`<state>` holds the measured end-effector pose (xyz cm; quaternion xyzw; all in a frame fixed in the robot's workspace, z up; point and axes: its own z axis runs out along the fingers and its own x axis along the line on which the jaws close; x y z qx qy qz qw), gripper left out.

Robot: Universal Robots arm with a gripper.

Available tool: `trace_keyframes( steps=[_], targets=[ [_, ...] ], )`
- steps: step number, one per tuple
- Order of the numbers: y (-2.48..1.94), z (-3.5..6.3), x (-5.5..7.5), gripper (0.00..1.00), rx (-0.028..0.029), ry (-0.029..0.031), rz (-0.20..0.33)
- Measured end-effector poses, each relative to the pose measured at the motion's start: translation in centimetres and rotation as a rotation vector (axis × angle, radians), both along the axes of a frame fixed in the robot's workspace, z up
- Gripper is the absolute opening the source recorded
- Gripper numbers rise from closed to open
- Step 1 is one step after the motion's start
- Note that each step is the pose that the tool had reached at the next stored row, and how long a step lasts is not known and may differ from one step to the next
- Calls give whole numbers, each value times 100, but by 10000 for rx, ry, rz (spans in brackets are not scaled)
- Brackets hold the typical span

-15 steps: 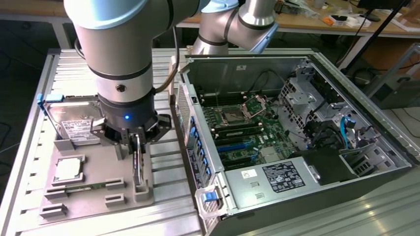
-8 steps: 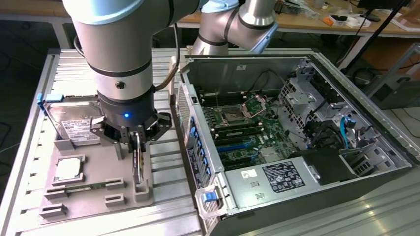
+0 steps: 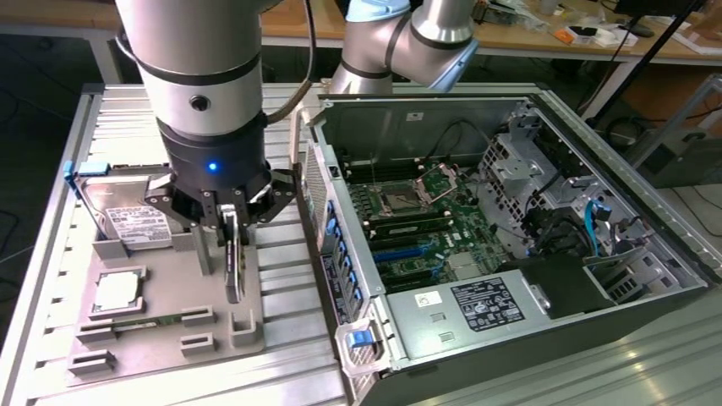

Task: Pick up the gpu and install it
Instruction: 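Pick up the gpu and move the gpu toward the slot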

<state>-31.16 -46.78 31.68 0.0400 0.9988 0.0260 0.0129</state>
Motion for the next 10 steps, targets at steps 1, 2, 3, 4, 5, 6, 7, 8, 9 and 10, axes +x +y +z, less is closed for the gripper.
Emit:
trace_keyframes(
  steps=[1,2,3,4,5,6,7,8,9,10],
  targets=[
    [0,38,0,27,-1,0,0],
    [0,75,0,27,0,0,0],
    [0,111,0,27,-1,0,0],
    [0,120,0,27,0,0,0],
    [0,129,0,27,0,0,0],
    [0,137,0,27,0,-1,0],
    [0,145,0,27,0,-1,0],
    [0,154,0,27,0,0,0],
    [0,161,0,27,0,0,0],
    [0,171,0,27,0,0,0]
  ],
)
